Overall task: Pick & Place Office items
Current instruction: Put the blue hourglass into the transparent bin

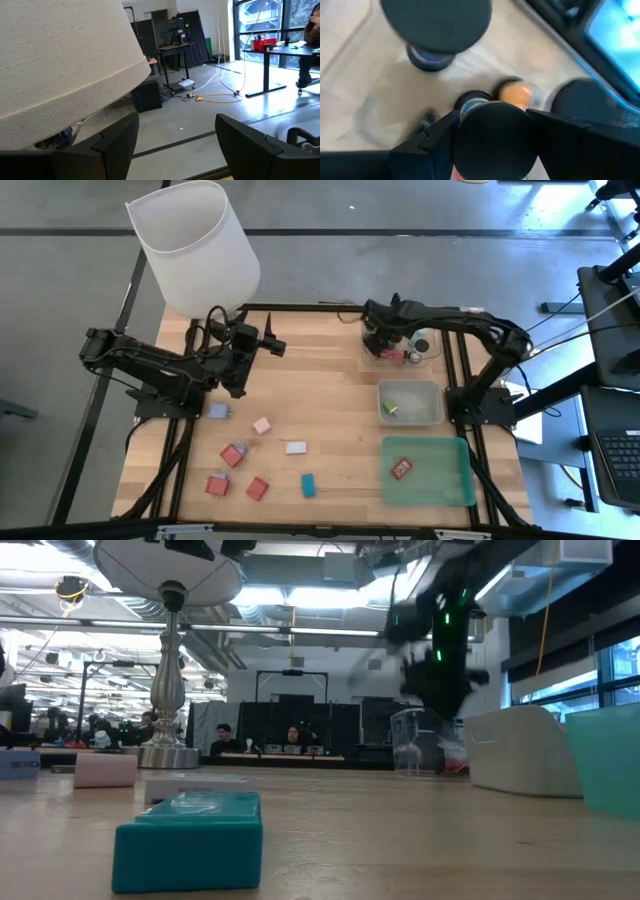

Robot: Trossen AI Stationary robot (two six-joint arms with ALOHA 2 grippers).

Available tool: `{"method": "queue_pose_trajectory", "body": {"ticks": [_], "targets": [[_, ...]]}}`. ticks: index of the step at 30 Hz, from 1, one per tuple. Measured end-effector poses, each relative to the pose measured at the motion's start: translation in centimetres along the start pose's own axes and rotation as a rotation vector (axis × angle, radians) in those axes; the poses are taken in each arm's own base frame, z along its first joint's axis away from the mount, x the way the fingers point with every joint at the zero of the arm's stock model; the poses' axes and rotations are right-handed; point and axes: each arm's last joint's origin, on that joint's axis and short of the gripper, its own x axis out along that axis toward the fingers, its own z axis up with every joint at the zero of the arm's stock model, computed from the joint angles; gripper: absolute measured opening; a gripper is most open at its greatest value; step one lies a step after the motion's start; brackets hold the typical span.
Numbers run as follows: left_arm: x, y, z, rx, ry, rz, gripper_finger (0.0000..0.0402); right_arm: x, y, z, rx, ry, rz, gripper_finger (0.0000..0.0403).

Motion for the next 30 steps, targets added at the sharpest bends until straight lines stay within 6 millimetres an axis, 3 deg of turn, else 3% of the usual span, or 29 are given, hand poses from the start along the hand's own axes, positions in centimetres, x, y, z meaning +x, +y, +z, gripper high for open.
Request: {"method": "queue_pose_trajectory", "body": {"ticks": [3, 18, 30], "targets": [[0.12, 0.02, 0.0, 0.0, 0.0, 0.004, 0.0259, -0.6, 0.17, 0.59, 0.033, -0.074, 0.037, 0.0217], [0.2, 0.02, 0.0, 0.0, 0.0, 0.005, 0.0259, 0.08, 0.58, 0.61, 0.051, -0.096, 0.078, 0.0218], [0.2, 0.02, 0.0, 0.0, -0.001, 0.005, 0.0259, 0.02, 0.54, 0.58, 0.059, -0.094, 0.077, 0.0288]]}}
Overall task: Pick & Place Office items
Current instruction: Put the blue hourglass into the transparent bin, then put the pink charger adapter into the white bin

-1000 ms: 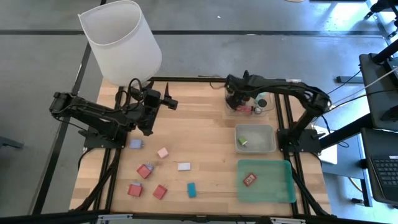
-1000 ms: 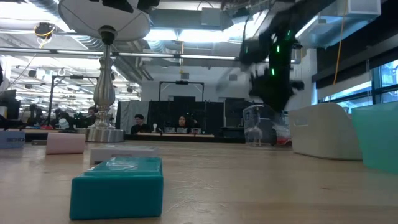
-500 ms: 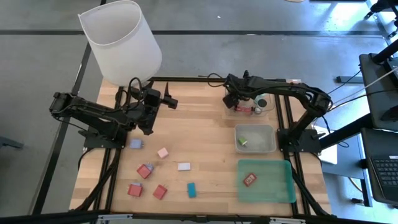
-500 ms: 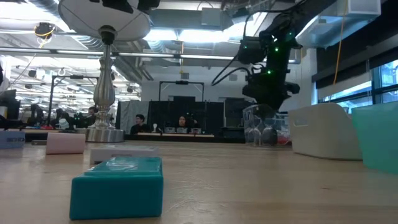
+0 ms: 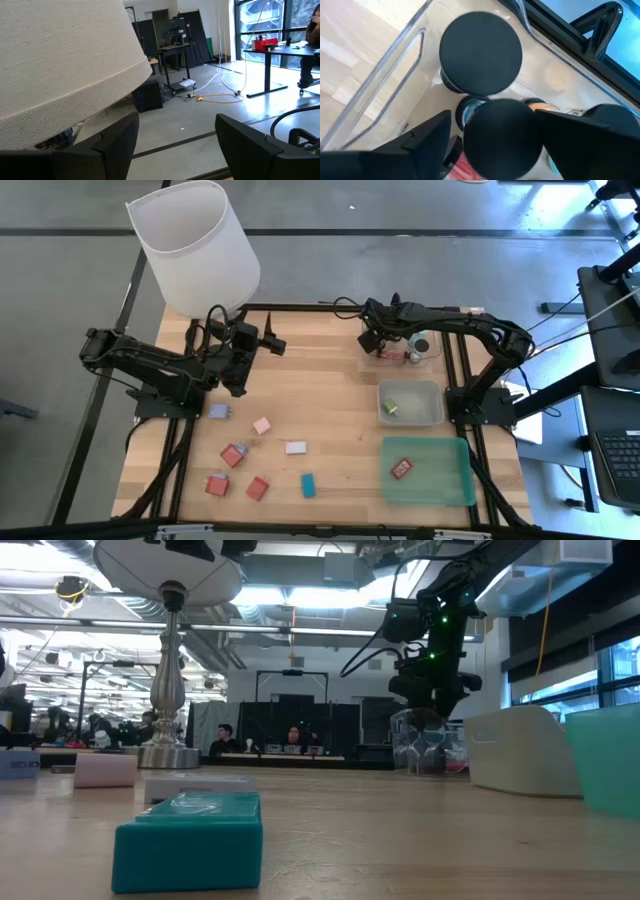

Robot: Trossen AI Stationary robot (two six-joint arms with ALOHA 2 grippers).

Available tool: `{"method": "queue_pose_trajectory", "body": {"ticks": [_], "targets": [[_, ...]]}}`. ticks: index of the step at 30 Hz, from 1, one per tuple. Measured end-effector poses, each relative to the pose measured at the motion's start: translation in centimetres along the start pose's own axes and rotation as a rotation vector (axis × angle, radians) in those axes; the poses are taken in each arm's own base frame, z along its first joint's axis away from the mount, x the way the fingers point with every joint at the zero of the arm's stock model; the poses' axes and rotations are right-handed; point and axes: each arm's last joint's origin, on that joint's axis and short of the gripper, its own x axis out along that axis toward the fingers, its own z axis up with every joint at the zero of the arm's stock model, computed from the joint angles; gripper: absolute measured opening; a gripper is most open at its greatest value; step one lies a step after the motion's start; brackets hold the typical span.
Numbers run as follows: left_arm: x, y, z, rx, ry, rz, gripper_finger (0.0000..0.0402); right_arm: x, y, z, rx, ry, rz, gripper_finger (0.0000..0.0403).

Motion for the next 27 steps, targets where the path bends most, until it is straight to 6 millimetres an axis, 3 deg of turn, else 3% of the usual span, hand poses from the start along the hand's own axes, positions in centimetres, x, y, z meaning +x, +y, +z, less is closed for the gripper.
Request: {"method": "queue_pose_trajectory", "body": {"ticks": [5, 9, 17, 23, 27], "targets": [[-0.3, -0.2, 0.1, 0.0, -0.023, -0.066, 0.0259, -1.2, -0.5, -0.1, 0.005, -0.016, 0.007, 0.0307], [-0.7, -0.5, 0.2, -0.031, -0.056, -0.165, 0.0259, -3.3, -1.4, -0.1, 0.032, -0.069, 0.028, 0.0313], [-0.9, -1.1, 0.1, -0.271, -0.07, -0.36, 0.0259, -9.7, -4.1, -1.3, 0.102, -0.223, 0.158, 0.0311], [-1.0, -1.9, -1.0, -0.478, 0.034, -0.53, 0.0259, -14.8, -5.0, -3.6, 0.119, -0.346, 0.333, 0.0311], [-1.0, -2.6, -2.2, -0.601, 0.126, -0.521, 0.0259, -17.2, -5.2, -5.2, 0.096, -0.414, 0.413, 0.0311]]}}
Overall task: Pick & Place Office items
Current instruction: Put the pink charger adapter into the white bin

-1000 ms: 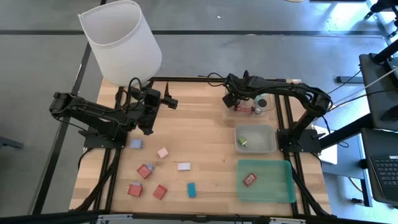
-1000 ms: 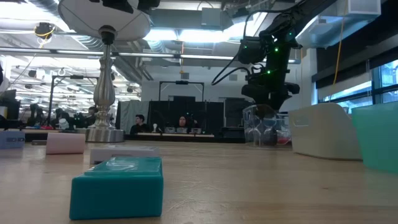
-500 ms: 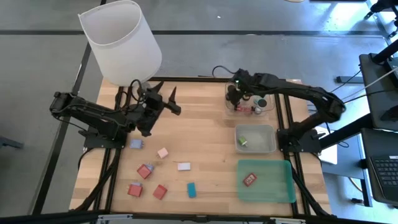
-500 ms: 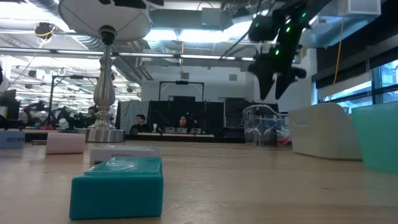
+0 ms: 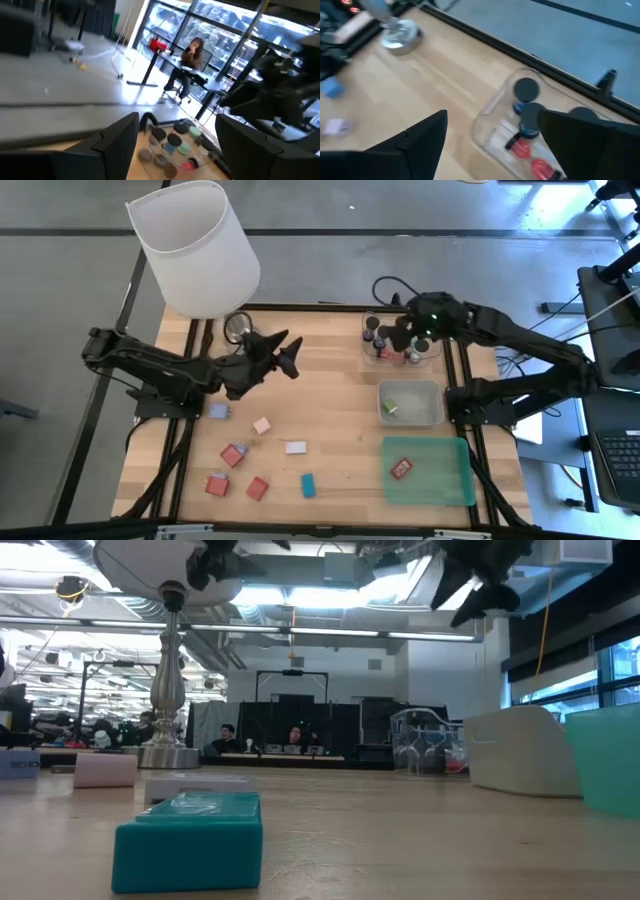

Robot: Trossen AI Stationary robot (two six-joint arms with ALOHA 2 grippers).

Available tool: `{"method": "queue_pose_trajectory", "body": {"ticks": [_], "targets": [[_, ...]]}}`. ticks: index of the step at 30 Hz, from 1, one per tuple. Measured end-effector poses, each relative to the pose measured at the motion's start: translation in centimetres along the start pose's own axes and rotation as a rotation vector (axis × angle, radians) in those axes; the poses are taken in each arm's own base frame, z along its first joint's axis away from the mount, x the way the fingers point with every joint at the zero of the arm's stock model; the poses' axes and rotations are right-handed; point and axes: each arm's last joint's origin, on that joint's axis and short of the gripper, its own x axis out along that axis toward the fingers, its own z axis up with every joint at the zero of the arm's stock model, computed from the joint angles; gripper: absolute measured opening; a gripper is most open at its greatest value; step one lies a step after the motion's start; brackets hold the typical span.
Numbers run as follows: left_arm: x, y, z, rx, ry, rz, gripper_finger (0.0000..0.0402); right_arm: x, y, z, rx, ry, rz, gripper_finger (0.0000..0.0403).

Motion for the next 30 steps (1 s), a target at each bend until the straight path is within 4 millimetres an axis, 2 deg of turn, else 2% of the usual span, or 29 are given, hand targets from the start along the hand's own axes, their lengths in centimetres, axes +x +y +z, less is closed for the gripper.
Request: {"method": "queue_pose_trajectory", "body": {"ticks": [3, 5, 10, 16, 23, 26, 30], "targets": [[0.3, 0.1, -1.2, -0.005, 0.045, 0.007, 0.0259, -1.3, 0.9, -0.6, -0.022, -0.016, 0.063, 0.0311], [0.3, -0.2, -1.9, -0.012, 0.108, -0.059, 0.0259, -1.8, 1.5, -1.0, -0.034, -0.02, 0.086, 0.0311], [-0.3, -1.7, -5.1, 0.064, 0.284, -0.276, 0.0256, -2.3, 3.1, -2.0, -0.067, -0.025, 0.111, 0.0311], [-0.6, -4.1, -7.5, 0.189, 0.455, -0.378, 0.0253, -2.5, 4.9, -3.1, -0.054, -0.025, 0.131, 0.0311], [-0.8, -4.9, -8.7, 0.472, 0.86, -0.268, 0.0253, -2.6, 6.7, -3.9, 0.035, -0.043, 0.166, 0.0311], [-1.9, -4.8, -8.8, 0.534, 0.992, -0.183, 0.0253, -2.4, 7.5, -4.1, 0.067, -0.043, 0.198, 0.031], [-3.7, -4.1, -9.0, 0.569, 1.081, -0.077, 0.0253, -1.9, 8.7, -4.6, 0.092, -0.028, 0.222, 0.031]]}}
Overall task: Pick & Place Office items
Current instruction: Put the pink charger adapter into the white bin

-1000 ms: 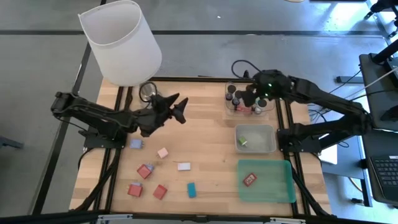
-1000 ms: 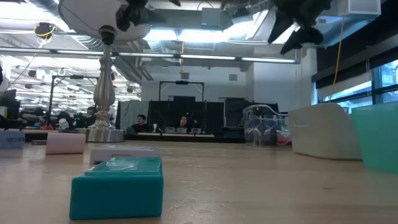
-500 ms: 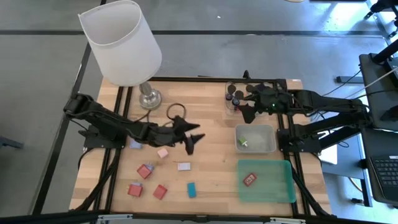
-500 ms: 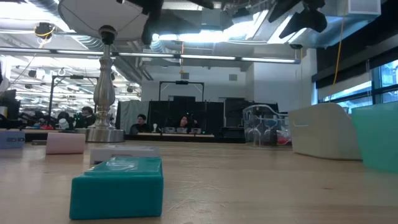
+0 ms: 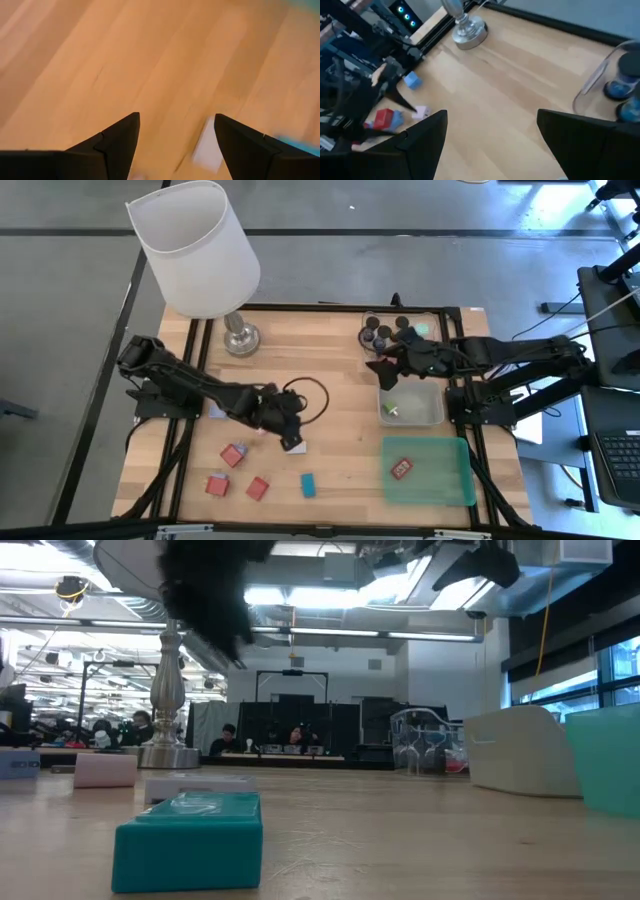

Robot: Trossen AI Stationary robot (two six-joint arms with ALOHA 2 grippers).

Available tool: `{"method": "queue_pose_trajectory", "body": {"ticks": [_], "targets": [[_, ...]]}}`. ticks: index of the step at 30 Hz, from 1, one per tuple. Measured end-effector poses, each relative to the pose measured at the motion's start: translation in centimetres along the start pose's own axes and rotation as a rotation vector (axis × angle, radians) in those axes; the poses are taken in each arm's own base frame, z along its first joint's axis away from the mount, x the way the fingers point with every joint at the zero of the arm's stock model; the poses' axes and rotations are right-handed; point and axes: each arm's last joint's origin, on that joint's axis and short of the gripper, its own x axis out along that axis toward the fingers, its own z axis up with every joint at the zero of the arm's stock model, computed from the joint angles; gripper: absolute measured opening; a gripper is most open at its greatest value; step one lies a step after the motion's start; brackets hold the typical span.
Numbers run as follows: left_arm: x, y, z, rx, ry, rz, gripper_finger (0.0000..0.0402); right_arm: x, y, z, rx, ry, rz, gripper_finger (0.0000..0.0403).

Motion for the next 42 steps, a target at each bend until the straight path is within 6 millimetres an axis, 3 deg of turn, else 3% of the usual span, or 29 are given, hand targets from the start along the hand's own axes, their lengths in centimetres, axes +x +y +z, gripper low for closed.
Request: {"method": "queue_pose_trajectory", "body": {"ticks": [6, 14, 22, 36, 42], "targets": [[0.1, 0.7, -3.0, -0.074, 0.154, 0.116, 0.026, 1.5, 1.4, -1.5, -0.002, 0.055, -0.002, 0.031], [1.9, 1.9, -5.8, -0.138, 0.3, 0.148, 0.0295, 3.4, 2.4, -3.2, -0.039, 0.117, -0.027, 0.031], [3.3, 2.7, -6.9, -0.132, 0.318, 0.161, 0.0315, 3.8, 2.4, -3.3, -0.103, 0.122, -0.035, 0.031], [6.3, 4.4, -9.3, -0.145, 0.319, 0.117, 0.0316, 3.8, 2.4, -3.2, -0.115, 0.119, -0.038, 0.031], [6.7, 4.6, -9.7, -0.151, 0.308, 0.092, 0.0284, 3.8, 2.4, -3.2, -0.11, 0.119, -0.038, 0.031]]}}
